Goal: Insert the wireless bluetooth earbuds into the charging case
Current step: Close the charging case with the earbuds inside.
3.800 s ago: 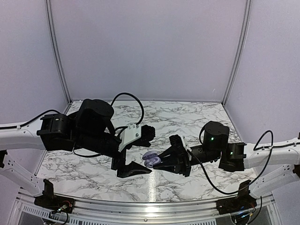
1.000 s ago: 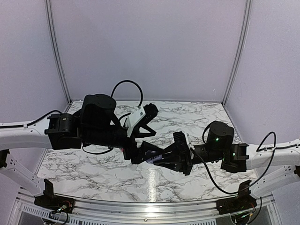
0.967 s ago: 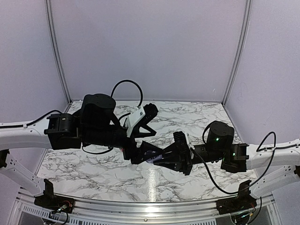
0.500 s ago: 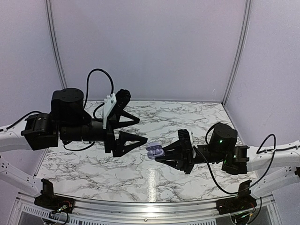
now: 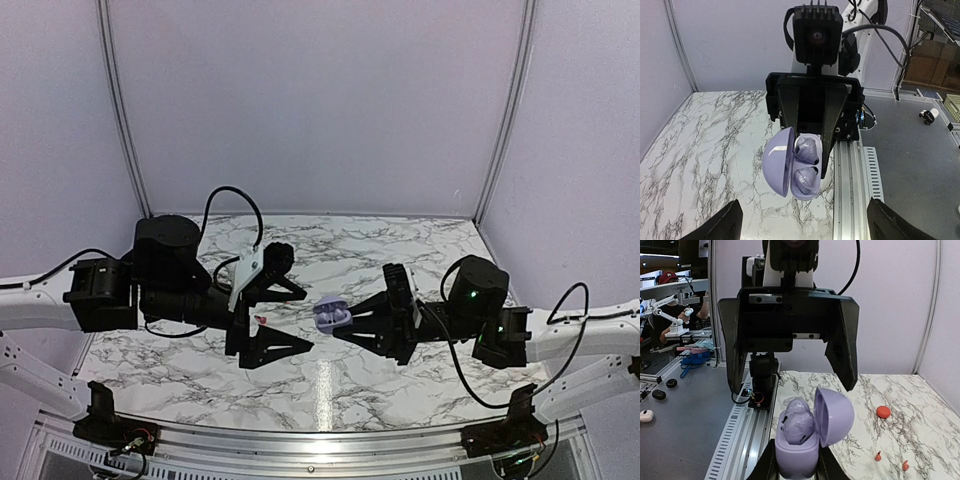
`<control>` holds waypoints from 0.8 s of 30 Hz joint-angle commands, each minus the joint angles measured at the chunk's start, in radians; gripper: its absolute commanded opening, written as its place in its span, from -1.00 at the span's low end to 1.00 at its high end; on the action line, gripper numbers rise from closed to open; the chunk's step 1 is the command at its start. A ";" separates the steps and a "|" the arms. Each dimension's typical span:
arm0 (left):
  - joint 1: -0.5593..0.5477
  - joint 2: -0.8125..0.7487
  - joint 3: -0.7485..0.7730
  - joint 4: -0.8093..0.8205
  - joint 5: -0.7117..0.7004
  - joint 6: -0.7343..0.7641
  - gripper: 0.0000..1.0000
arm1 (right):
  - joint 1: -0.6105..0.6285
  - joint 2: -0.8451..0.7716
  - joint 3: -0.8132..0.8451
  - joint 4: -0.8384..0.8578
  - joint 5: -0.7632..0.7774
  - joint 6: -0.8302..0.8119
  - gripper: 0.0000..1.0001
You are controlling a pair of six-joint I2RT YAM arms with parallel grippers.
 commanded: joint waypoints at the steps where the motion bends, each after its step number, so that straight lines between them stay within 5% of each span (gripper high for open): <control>1: -0.027 0.046 0.039 0.019 0.027 0.085 0.79 | -0.006 0.020 0.060 0.002 -0.039 0.030 -1.00; 19: -0.164 0.042 0.060 -0.008 -0.094 0.197 0.49 | -0.041 0.044 0.057 0.019 -0.060 0.110 -1.00; 24: -0.204 0.042 0.058 -0.024 -0.219 0.266 0.46 | -0.063 0.053 0.055 0.041 -0.077 0.165 -1.00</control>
